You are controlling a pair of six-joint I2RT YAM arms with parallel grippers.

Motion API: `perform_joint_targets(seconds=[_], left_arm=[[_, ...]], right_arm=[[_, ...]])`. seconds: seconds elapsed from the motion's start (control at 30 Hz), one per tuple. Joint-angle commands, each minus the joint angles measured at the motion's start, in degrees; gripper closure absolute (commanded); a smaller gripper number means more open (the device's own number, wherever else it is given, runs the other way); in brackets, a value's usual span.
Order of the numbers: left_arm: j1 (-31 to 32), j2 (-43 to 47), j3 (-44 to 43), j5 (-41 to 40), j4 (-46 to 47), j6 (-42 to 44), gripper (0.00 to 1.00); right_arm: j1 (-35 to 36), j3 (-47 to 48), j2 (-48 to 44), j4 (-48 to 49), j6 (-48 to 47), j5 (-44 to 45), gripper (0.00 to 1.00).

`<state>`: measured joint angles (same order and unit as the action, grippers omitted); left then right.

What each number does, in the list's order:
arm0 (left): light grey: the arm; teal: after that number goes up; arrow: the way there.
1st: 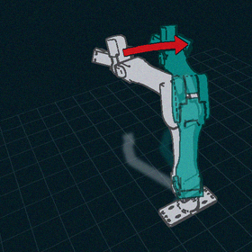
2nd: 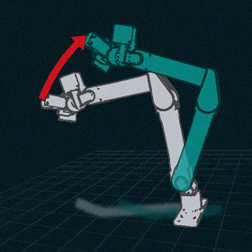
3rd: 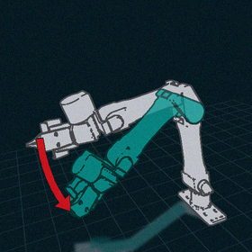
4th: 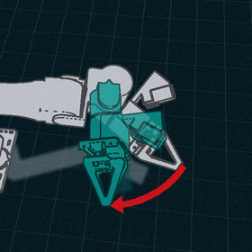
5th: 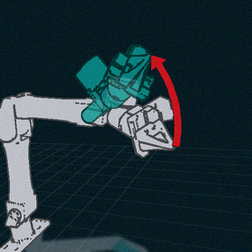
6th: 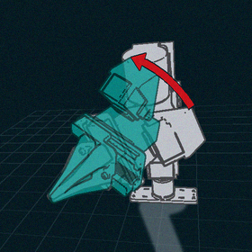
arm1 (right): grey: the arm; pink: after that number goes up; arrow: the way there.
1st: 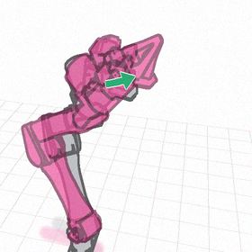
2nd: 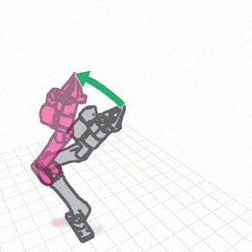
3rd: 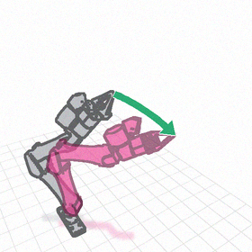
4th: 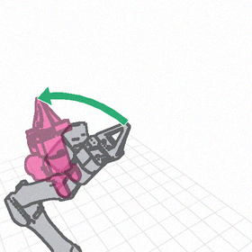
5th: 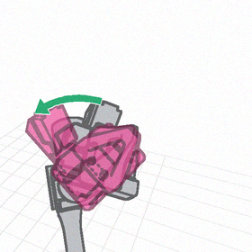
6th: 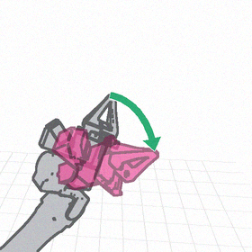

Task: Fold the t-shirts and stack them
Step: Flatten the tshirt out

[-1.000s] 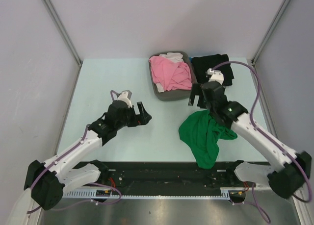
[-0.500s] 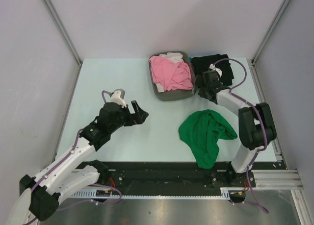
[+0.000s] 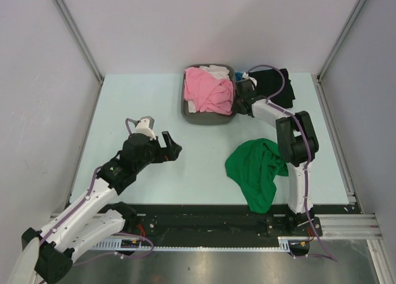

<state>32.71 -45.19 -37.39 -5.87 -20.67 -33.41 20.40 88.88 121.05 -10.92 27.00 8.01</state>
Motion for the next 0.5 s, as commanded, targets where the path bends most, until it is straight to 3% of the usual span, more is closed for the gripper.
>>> perform_joint_targets(seconds=[0.0, 0.03, 0.3, 0.47], left_arm=[[-0.37, 0.80, 0.30, -0.37, 0.10, 1.15, 0.00], [-0.37, 0.89, 0.38, -0.46, 0.10, 1.15, 0.00], [-0.45, 1.95, 0.56, -1.07, -0.52, 0.98, 0.00], [-0.54, 2.30, 0.03, -1.43, -1.39, 0.98, 0.00]], right_arm=[[3.32, 7.43, 3.22, -3.40, 0.24, -0.54, 0.84], [3.76, 8.14, 3.92, -3.84, 0.15, -0.28, 1.00], [15.43, 21.05, 11.91, -9.29, -3.36, 2.97, 1.00], [19.84, 31.34, 17.63, -11.84, 0.84, 0.43, 1.00]])
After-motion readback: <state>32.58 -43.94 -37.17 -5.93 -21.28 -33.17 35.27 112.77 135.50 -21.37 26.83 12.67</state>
